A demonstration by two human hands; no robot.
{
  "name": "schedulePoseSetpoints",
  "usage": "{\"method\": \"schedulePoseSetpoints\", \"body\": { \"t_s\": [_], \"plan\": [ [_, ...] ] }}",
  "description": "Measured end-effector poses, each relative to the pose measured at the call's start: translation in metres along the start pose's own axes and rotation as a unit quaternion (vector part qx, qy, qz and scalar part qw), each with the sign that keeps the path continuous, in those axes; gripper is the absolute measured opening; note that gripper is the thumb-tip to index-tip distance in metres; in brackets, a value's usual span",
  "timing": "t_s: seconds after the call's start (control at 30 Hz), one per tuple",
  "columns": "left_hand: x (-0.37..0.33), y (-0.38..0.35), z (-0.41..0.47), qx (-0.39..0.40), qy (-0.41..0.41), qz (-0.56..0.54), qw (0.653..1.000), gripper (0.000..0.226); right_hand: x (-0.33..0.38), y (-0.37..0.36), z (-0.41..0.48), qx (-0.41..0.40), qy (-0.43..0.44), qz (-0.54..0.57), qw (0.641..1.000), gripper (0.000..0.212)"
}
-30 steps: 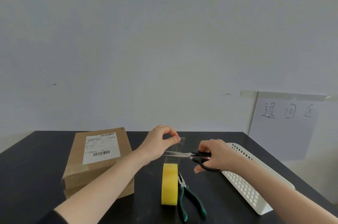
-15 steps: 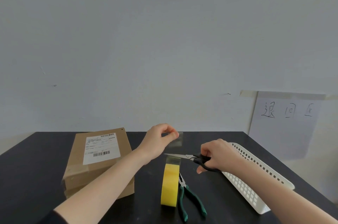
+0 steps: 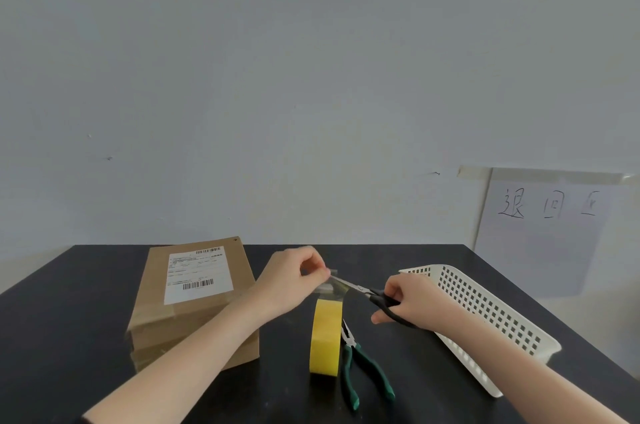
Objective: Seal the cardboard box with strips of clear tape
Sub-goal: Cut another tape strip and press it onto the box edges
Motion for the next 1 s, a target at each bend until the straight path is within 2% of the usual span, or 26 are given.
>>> {"method": "schedulePoseSetpoints", "body": {
  "t_s": [0.17,0.37,0.67,0.87,1.0],
  "plan": [
    [0.012,-0.024,-0.013,0.066,-0.009,0.05,0.997,0.006,-0.007,-0.009,0.004,0.001,-0.019,0.033,0.999,0.046],
    [0.015,-0.036,-0.02,0.062,-0.039,0.132,0.989,0.008,-0.007,-0.012,0.012,0.0,-0.025,0.036,0.999,0.048],
    [0.014,-0.043,-0.018,0.073,-0.061,0.152,0.984,0.007,-0.015,-0.006,0.019,-0.01,-0.051,0.034,0.998,0.05],
    [0.004,-0.046,-0.016,0.078,-0.098,0.174,0.977,0.008,-0.026,-0.002,0.018,-0.034,-0.094,0.04,0.994,0.043],
    [0.003,-0.045,-0.016,0.073,-0.104,0.184,0.975,0.01,-0.03,-0.006,0.014,-0.021,-0.117,0.04,0.992,0.041]
  ]
}}
Point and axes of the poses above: each hand's wrist, its own z-axis towards the middle knuckle, its own y-axis out of the back of the hand, x = y × z, the point moved 9 cm from there along z, towards the middle knuckle, and after that the axes turned 7 degrees about x, right-handed, at the moved point
